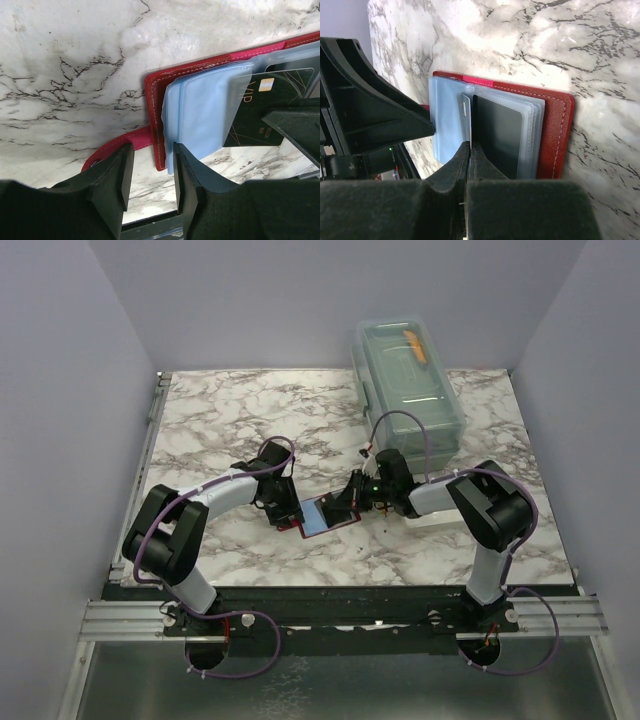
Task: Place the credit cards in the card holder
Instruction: Insert the credit card into the card holder.
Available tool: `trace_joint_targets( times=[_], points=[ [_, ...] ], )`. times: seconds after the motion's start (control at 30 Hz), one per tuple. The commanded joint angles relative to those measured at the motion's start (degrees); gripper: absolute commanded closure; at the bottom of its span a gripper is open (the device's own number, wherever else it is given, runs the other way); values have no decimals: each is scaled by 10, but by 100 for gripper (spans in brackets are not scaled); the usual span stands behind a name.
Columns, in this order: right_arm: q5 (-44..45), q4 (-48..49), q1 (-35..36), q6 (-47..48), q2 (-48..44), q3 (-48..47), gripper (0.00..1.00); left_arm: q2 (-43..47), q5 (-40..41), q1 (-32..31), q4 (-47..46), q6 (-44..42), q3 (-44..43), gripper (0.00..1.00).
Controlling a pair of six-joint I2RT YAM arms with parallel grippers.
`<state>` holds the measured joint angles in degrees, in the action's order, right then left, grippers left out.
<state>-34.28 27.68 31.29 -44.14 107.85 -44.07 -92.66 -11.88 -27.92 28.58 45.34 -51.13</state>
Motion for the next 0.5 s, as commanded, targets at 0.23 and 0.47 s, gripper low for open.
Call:
trace_joint_targets(
  times=[0.23,0.47],
  points=[
    [109,-21,-3,9,-11,5,100,-22,22,-5,-50,-3,36,58],
    [107,-20,-2,21,-4,4,100,-20,20,-5,-51,-2,37,59]
  ],
)
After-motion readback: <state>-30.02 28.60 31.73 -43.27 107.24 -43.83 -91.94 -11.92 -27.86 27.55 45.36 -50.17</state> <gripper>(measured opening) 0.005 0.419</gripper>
